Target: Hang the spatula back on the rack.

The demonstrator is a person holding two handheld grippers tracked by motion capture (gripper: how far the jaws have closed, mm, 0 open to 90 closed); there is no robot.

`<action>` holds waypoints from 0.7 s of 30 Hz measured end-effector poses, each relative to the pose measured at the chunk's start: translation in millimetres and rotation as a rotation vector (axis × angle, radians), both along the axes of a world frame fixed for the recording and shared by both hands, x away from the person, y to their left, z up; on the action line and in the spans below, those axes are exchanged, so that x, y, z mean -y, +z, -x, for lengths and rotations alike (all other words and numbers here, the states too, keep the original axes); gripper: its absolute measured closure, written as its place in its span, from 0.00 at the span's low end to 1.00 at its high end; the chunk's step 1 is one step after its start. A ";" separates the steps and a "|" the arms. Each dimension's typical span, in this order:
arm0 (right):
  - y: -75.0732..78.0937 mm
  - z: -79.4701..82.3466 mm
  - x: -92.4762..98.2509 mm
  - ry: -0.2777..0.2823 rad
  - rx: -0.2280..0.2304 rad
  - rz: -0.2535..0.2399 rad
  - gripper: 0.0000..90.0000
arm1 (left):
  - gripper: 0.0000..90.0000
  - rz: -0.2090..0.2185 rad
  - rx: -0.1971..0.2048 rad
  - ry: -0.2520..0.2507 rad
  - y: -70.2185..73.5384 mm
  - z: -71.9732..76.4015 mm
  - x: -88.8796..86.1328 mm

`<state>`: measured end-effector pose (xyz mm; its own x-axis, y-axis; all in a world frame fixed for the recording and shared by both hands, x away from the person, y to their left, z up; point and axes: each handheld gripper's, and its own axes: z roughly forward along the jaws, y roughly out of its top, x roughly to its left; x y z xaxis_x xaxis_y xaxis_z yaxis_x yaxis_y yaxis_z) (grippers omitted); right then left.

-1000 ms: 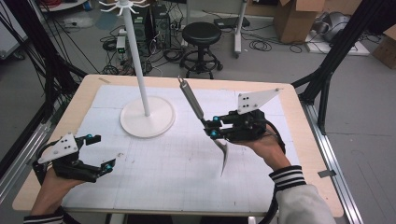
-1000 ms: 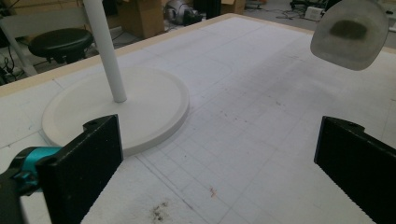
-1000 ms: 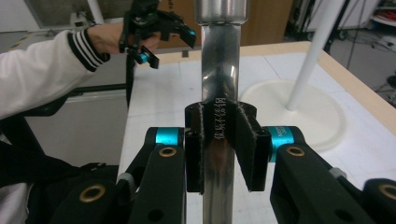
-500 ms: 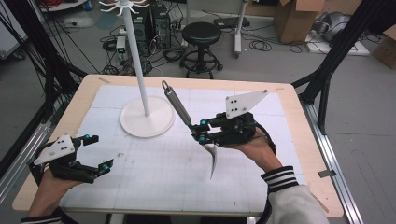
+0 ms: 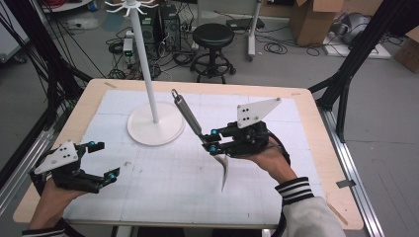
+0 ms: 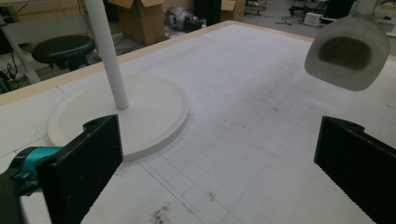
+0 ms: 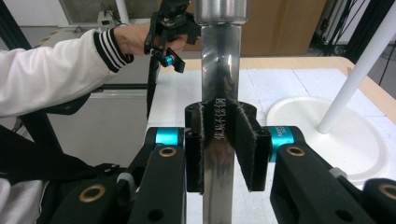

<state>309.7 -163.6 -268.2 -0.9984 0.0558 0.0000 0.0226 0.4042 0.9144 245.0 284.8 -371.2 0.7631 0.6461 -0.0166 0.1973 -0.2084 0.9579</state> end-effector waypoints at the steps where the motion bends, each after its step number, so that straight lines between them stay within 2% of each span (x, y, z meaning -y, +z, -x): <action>1: 0.1 0.0 -0.4 -0.001 -0.001 0.001 0.83 | 0.02 -0.001 -0.001 -0.005 0.7 -0.2 0.4; 9: 0.5 -1.2 -4.5 -0.001 0.006 -0.001 0.83 | 0.02 -0.038 -0.011 -0.067 15.3 -5.8 3.7; 16: 0.1 -1.5 -7.6 0.003 0.008 0.000 0.83 | 0.02 -0.018 -0.029 -0.101 37.0 -9.8 2.1; 21: 0.6 -1.3 -6.9 0.005 0.010 -0.009 0.83 | 0.02 -0.006 -0.028 -0.173 49.9 -11.9 5.5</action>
<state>311.0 -156.7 -267.6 -0.9987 0.0508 -0.0091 0.0118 0.3965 0.9180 256.9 279.4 -321.3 0.8623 0.5051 -0.0357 0.1843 -0.2473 0.9512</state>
